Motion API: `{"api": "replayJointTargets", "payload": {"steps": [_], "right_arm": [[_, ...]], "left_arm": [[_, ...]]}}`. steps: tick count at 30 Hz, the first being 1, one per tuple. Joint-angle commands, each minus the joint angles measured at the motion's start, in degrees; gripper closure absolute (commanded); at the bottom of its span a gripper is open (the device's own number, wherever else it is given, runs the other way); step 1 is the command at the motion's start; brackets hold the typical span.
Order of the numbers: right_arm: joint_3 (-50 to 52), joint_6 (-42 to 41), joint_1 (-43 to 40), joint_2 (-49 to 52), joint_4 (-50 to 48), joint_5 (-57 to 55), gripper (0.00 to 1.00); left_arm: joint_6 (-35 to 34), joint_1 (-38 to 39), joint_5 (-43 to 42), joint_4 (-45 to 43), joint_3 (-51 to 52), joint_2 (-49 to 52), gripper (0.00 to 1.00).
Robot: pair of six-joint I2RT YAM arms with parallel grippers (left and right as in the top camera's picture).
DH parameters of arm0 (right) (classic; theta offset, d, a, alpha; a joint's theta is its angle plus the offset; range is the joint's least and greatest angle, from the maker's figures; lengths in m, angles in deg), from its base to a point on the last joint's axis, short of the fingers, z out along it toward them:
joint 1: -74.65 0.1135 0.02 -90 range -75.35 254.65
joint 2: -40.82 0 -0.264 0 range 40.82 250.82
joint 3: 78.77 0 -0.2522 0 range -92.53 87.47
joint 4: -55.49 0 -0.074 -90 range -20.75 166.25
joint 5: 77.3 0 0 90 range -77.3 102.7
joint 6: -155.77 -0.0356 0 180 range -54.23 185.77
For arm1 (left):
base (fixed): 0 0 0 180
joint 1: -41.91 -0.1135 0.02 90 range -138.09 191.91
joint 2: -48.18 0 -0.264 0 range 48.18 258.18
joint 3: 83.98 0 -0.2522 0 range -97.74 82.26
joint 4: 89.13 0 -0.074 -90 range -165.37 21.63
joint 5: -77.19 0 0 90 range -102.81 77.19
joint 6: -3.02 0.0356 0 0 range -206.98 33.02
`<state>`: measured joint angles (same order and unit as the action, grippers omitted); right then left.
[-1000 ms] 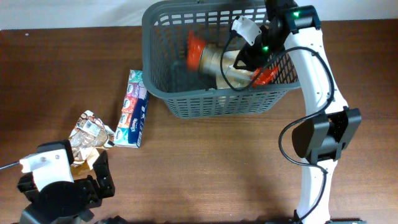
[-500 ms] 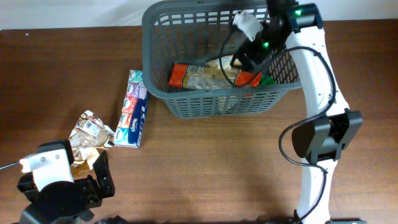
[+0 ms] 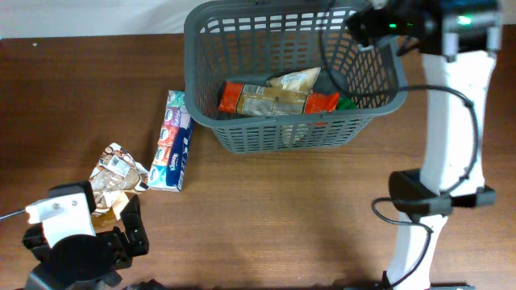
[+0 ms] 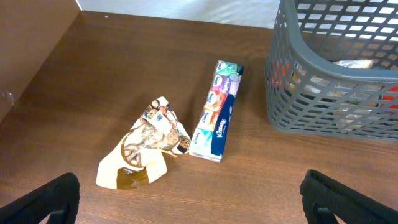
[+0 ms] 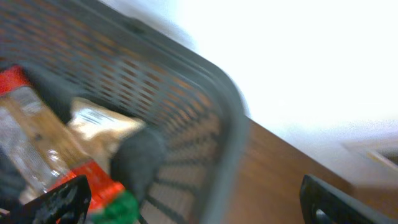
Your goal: Pack container
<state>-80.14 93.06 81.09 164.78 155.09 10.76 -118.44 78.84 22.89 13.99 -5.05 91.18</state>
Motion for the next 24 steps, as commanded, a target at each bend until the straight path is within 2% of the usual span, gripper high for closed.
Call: {"api": "replayJointTargets", "payload": {"steps": [1, 4, 9, 11, 16, 19, 24], "right_arm": [[-1.1, -1.3, -2.6, -4.5, 2.0, -5.5, 0.01], [-1.1, -2.1, -6.1, -6.9, 5.4, -6.4, 0.01], [-1.1, -8.2, -14.8, -9.0, 10.3, -6.4, 0.01], [-1.1, -14.2, -20.4, -9.2, 11.5, -6.4, 0.01], [-1.0, -21.4, -27.7, -9.2, 11.5, -6.2, 0.01], [-1.0, -24.7, -30.2, -9.2, 11.5, -5.8, 0.01], [1.5, -24.8, -30.9, -12.2, 11.5, -3.9, 0.01]], "left_arm": [[0.3, -0.2, -0.4, -0.1, -0.3, -0.1, 0.00], [0.3, -0.2, -0.4, -0.1, -0.3, -0.1, 0.00], [0.3, -0.2, -0.4, -0.1, -0.3, -0.1, 0.00], [0.3, -0.2, -0.4, -0.1, -0.3, -0.1, 0.00], [0.3, -0.2, -0.4, -0.1, -0.3, -0.1, 0.00], [0.3, -0.2, -0.4, -0.1, -0.3, -0.1, 0.00], [0.3, -0.2, -0.4, -0.1, -0.3, -0.1, 0.00]]}}
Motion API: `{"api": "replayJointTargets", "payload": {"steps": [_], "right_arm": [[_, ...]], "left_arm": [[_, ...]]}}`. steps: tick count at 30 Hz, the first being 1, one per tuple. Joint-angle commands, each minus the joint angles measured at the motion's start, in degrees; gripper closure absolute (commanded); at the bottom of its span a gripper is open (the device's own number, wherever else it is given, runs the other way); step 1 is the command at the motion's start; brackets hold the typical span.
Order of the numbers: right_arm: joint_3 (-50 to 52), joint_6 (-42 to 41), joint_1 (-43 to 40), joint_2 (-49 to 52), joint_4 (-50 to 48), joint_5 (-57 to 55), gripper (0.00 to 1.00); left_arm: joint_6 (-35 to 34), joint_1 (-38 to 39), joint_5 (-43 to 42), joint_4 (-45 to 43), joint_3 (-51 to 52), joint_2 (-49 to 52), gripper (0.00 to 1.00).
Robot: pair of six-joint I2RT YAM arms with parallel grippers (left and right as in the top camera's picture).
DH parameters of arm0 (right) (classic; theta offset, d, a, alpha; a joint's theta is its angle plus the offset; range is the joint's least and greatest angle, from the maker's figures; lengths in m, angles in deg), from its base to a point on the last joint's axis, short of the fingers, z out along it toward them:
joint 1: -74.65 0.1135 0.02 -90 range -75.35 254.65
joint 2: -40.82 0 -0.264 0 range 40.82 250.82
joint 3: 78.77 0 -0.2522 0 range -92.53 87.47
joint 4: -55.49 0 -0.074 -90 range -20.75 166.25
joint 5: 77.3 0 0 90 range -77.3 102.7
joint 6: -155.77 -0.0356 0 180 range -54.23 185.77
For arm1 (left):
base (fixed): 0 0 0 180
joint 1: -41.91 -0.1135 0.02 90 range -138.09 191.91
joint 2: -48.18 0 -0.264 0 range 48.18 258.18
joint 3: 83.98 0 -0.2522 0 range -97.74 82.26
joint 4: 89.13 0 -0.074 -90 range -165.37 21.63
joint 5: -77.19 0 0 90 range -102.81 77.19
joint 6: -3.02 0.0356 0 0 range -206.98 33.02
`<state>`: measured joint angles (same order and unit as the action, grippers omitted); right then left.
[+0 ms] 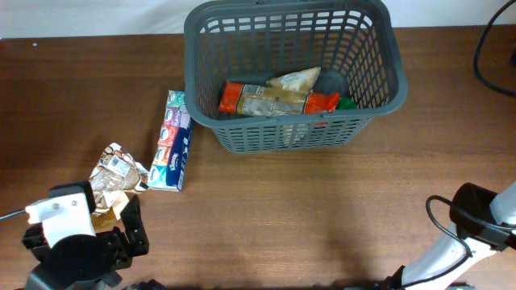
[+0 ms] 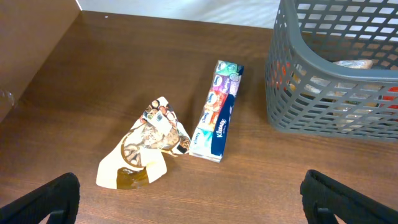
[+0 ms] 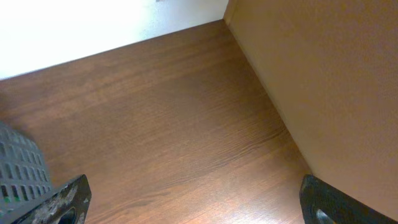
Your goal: Pack container
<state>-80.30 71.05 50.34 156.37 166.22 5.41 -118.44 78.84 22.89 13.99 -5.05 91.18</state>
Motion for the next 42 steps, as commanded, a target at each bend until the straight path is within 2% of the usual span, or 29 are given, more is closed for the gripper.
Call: {"api": "replayJointTargets", "payload": {"steps": [1, 12, 19, 26, 32, 42], "right_arm": [[3.1, -2.8, -0.1, -5.0, 0.4, 1.4, 0.01], [33.0, -4.7, -4.1, -19.8, 0.3, 1.6, 0.01], [46.2, -4.8, -5.0, -20.7, -3.4, 5.4, 0.01], [60.3, -6.8, -5.0, -20.6, -13.7, 5.3, 0.01], [66.4, -8.8, -5.0, -20.6, -19.3, 5.3, 0.01], [66.7, -8.8, -5.0, -20.3, -21.3, 5.2, 0.01]], "left_arm": [[0.3, -0.2, -0.4, -0.1, -0.3, -0.1, 0.00], [0.3, -0.2, -0.4, -0.1, -0.3, -0.1, 0.00], [0.3, -0.2, -0.4, -0.1, -0.3, -0.1, 0.00], [0.3, -0.2, -0.4, -0.1, -0.3, -0.1, 0.00], [0.3, -0.2, -0.4, -0.1, -0.3, -0.1, 0.00], [0.3, -0.2, -0.4, -0.1, -0.3, -0.1, 0.00]]}}
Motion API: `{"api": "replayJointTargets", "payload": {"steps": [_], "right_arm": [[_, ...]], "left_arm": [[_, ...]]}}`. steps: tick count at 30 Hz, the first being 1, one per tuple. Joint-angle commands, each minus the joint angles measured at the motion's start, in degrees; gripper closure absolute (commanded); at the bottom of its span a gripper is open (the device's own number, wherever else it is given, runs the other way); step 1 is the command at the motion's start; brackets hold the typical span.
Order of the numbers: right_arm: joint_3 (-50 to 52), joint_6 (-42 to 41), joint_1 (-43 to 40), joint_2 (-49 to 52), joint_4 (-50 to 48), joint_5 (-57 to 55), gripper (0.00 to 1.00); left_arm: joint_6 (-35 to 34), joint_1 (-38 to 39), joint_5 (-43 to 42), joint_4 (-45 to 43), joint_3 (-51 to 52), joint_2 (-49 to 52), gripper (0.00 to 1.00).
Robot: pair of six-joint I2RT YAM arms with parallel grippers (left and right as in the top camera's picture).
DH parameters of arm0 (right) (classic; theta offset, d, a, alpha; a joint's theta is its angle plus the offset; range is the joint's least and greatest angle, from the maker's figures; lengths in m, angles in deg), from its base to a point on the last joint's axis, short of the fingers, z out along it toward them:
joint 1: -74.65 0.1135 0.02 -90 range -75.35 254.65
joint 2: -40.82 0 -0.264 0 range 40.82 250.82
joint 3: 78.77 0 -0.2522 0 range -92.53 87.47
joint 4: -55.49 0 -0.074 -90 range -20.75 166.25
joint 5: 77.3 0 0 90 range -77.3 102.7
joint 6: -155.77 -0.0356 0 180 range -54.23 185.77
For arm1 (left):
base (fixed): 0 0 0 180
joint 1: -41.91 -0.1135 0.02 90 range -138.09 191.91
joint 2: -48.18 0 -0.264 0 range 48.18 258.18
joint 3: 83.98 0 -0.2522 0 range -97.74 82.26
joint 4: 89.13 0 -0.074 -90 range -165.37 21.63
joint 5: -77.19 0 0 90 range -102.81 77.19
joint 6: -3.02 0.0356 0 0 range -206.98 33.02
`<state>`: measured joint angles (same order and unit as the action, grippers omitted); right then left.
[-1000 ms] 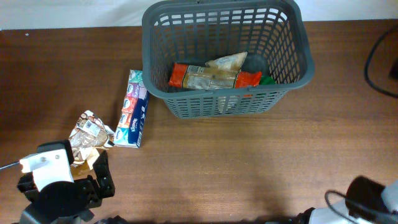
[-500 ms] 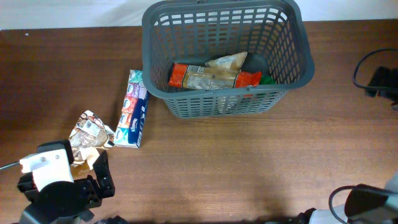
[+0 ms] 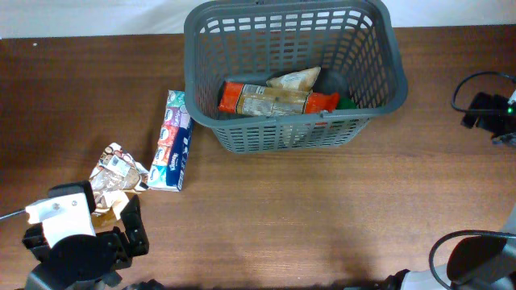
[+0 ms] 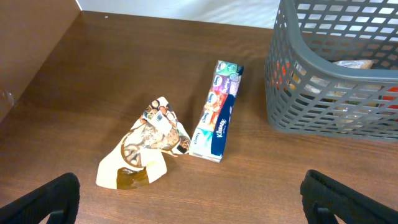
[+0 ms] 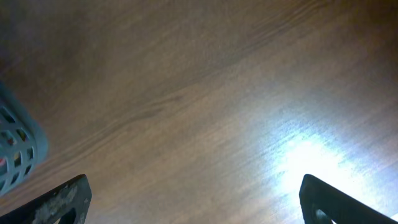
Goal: Pack container
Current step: 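Raise the left gripper and move it toward the toothpaste box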
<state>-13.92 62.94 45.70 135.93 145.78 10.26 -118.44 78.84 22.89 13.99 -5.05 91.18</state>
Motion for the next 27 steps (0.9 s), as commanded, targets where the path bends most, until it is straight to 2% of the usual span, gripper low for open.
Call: {"api": "replayJointTargets", "payload": {"steps": [1, 6, 11, 18, 25, 27], "right_arm": [[0.3, -0.7, -0.4, 0.1, -1.0, 0.3, 0.01], [0.3, -0.7, -0.4, 0.1, -0.9, 0.3, 0.01], [0.3, -0.7, -0.4, 0.1, -0.9, 0.3, 0.01], [0.3, -0.7, -0.4, 0.1, -0.9, 0.3, 0.01], [0.3, -0.7, -0.4, 0.1, -0.9, 0.3, 0.01], [0.3, -0.7, -0.4, 0.1, -0.9, 0.3, 0.01]], "left_arm": [[0.3, -0.2, -0.4, -0.1, -0.3, -0.1, 0.01], [0.3, -0.2, -1.2, -0.3, -0.3, -0.1, 0.00], [0.2, -0.2, -6.6, -0.5, -0.3, -0.1, 0.00], [0.2, -0.2, -17.9, -7.1, -0.3, -0.1, 0.00], [0.3, -0.2, -15.2, -10.4, -0.3, -0.1, 0.00], [0.2, -0.2, -11.7, -11.9, -0.3, -0.1, 0.00]]}}
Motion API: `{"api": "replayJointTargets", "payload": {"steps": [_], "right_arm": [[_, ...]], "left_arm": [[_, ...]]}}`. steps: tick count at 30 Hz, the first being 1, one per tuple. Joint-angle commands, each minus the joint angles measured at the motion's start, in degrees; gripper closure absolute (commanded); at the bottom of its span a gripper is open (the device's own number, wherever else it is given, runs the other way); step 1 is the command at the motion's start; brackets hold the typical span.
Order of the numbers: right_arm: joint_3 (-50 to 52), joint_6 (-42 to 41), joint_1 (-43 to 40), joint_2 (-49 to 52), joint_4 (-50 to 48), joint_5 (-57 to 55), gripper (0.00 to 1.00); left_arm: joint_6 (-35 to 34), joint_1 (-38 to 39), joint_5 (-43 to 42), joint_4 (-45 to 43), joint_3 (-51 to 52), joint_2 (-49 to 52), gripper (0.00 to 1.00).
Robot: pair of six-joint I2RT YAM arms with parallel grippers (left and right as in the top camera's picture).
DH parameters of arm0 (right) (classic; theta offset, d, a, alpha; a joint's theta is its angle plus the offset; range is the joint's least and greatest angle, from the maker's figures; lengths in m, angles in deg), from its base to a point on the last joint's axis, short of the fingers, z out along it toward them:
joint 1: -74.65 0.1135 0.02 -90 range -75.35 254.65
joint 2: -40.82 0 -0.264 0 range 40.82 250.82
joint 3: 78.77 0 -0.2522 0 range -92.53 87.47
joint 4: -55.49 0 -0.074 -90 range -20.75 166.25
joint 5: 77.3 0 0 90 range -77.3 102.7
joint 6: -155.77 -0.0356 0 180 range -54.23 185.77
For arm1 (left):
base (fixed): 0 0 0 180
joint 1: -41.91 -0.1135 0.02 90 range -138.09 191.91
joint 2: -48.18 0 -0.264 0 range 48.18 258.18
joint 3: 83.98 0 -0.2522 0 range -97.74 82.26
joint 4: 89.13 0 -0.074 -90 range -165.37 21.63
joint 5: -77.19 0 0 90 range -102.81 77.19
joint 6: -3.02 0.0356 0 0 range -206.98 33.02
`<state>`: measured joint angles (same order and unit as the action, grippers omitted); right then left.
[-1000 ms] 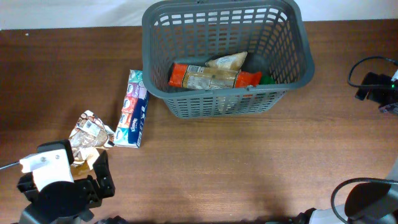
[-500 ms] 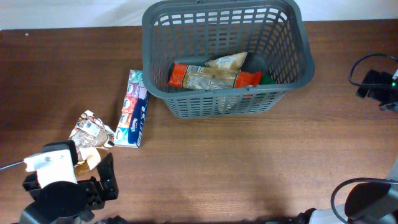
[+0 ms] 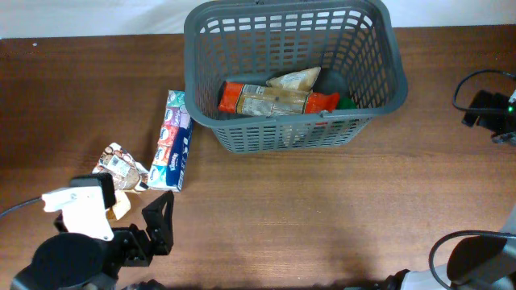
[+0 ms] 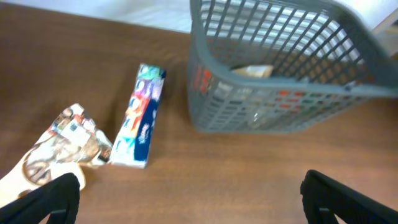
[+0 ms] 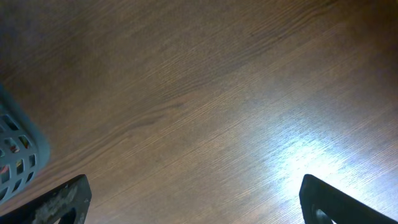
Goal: Pack container
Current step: 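Raise the left gripper and move it toward the toothpaste box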
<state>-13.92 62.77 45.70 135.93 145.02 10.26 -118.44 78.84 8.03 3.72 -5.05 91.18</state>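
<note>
A grey plastic basket point(image 3: 290, 135) stands at the back centre and holds a red-and-tan snack packet point(image 3: 274, 98) and another tan packet. Left of it a colourful tissue pack point(image 3: 173, 141) lies on the table, with a crumpled brown-and-white snack bag point(image 3: 114, 165) beside it. The left wrist view shows the basket point(image 4: 280, 106), tissue pack point(image 4: 140, 115) and bag point(image 4: 62, 137). My left gripper point(image 4: 199, 208) is open and empty, near the front left, short of the bag. My right gripper point(image 5: 200, 205) is open and empty over bare table, right of the basket.
The brown wooden table point(image 3: 322, 209) runs to a white wall at the back. My right arm's wrist point(image 3: 490, 109) and cable sit at the right edge. A basket corner point(image 5: 12, 149) shows at the left of the right wrist view.
My left arm has shifted right and turned. The basket now sits centrally in its view, with the tissue pack and bag further left. The right arm has hardly moved.
My right gripper was open over the basket's right rear corner. Then it looked down on bare table right of the basket, and it has stayed at the table's right edge. My left arm stayed still at the front left until it shifted right just now.
</note>
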Motion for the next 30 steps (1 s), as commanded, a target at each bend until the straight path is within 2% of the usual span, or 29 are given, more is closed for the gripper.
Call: {"api": "replayJointTargets", "payload": {"steps": [1, 6, 10, 17, 21, 23, 27, 30], "right_arm": [[0.3, -0.5, -0.4, 0.1, -0.2, 0.3, 0.01], [0.3, -0.5, -0.4, 0.1, -0.2, 0.3, 0.01], [0.3, -0.5, -0.4, 0.1, -0.2, 0.3, 0.01], [0.3, -0.5, -0.4, 0.1, -0.2, 0.3, 0.01], [0.3, -0.5, -0.4, 0.1, -0.2, 0.3, 0.01], [0.3, -0.5, -0.4, 0.1, -0.2, 0.3, 0.01], [0.3, -0.5, -0.4, 0.1, -0.2, 0.3, 0.01], [0.3, -0.5, -0.4, 0.1, -0.2, 0.3, 0.01]], "left_arm": [[0.2, -0.3, 5.9, -2.0, -0.3, 0.0, 0.00], [-7.4, -0.3, 19.2, -0.7, -0.3, 1.1, 0.00], [-20.0, -3.3, 27.1, 4.0, -0.3, 4.0, 0.01], [-20.1, -12.2, 22.4, 4.0, -1.1, 10.1, 0.00], [-19.9, -13.1, 21.5, 3.3, -2.6, 11.7, 0.00], [-15.1, -13.1, 18.8, 1.1, -3.1, 11.7, 0.00], [1.7, -13.1, 8.6, -4.4, -4.7, 11.6, 0.00], [9.4, -13.1, 1.2, -6.9, -4.9, 11.6, 0.00]]}}
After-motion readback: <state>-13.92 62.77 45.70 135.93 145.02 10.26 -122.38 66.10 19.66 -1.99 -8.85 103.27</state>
